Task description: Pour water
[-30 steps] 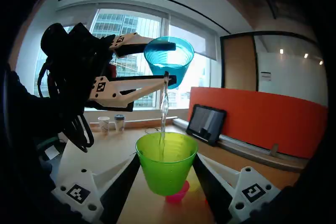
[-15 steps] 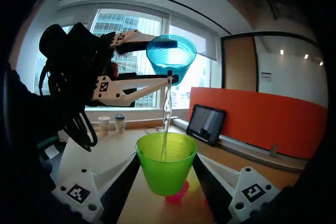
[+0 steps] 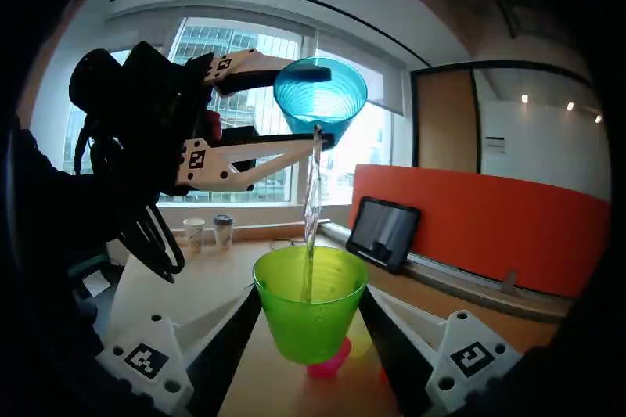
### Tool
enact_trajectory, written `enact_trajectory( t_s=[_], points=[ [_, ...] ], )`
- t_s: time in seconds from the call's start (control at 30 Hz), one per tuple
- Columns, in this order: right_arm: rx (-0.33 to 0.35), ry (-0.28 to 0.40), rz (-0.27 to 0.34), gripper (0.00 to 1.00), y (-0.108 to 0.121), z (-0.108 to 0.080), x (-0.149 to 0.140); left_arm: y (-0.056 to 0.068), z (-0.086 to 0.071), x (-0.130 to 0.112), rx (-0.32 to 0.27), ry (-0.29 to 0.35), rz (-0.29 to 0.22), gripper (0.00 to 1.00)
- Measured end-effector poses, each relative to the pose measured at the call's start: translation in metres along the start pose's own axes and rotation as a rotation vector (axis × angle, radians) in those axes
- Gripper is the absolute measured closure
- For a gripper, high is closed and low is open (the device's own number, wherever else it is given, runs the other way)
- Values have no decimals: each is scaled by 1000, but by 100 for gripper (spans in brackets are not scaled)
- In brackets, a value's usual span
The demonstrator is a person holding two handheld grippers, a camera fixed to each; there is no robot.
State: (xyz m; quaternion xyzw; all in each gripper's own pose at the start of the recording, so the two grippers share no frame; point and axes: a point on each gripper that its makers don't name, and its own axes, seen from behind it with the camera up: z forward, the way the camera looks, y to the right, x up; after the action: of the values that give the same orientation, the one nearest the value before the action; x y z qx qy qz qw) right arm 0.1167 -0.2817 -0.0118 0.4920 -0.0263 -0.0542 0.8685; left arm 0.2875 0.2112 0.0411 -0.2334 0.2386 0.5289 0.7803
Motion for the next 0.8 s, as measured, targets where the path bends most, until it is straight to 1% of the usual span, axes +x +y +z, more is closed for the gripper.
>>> enact_trajectory(
  t_s=[0.27, 0.8],
  points=[
    [-2, 5, 1, 12, 0, 0, 2, -2, 2, 6, 8, 7, 53, 16],
    [-8, 13, -4, 12, -1, 1, 4, -12, 4, 16, 30, 17, 154, 16]
  ],
)
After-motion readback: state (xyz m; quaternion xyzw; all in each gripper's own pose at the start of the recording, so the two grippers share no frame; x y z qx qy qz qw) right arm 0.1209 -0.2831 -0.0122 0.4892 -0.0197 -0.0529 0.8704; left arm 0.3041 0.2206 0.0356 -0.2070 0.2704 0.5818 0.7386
